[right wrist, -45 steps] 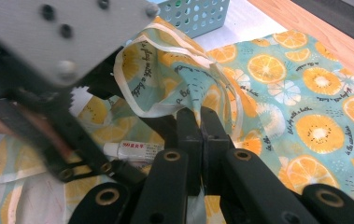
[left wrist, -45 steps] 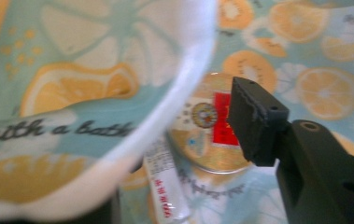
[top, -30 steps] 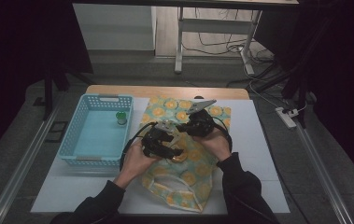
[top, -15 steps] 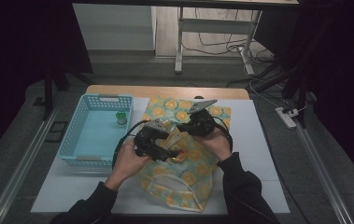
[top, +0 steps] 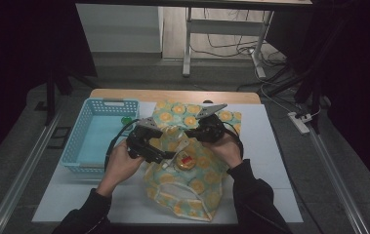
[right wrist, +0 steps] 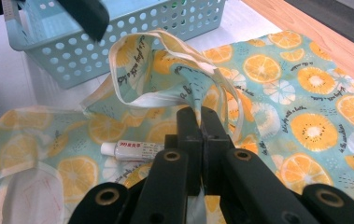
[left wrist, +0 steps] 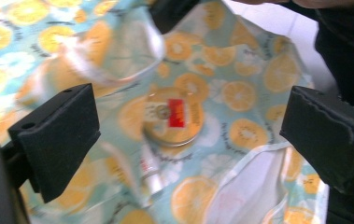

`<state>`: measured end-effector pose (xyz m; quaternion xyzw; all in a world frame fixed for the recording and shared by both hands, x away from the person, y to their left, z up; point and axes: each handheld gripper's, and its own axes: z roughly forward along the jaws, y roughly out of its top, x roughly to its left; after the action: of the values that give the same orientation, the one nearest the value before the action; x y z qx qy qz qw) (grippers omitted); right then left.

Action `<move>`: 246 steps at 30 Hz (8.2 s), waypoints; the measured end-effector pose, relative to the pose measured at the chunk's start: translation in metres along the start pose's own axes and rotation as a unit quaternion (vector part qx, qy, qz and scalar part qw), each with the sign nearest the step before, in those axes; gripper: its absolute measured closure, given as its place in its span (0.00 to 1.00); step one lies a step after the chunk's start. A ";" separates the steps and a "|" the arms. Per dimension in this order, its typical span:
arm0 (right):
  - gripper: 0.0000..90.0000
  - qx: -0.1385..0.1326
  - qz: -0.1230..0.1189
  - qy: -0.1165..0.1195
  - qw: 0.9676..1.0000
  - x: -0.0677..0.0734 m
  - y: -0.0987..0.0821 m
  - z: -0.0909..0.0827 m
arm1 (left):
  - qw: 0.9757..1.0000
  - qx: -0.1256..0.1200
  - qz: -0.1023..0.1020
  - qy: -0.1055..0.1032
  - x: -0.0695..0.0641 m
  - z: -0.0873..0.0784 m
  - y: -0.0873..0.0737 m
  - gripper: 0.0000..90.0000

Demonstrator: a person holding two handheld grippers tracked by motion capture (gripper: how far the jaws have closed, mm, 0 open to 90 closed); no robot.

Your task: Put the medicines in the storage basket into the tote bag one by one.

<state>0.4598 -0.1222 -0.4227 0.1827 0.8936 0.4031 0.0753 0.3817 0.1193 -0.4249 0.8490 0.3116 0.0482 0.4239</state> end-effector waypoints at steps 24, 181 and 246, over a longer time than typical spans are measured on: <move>0.99 0.002 -0.001 0.000 1.000 0.000 0.000 0.000 | 0.994 0.003 -0.062 0.090 0.062 -0.029 -0.029 0.00; 0.99 0.000 0.003 -0.003 1.000 -0.001 -0.002 0.003 | 0.999 0.040 0.032 -0.001 0.012 -0.024 0.013 0.58; 0.99 -0.006 0.005 -0.013 1.000 -0.004 -0.004 0.003 | 0.997 0.053 0.054 -0.035 -0.011 0.073 0.029 0.32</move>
<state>0.4632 -0.1245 -0.4276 0.1918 0.8891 0.4066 0.0860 0.4120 0.0499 -0.4474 0.8871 0.2528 0.0249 0.3854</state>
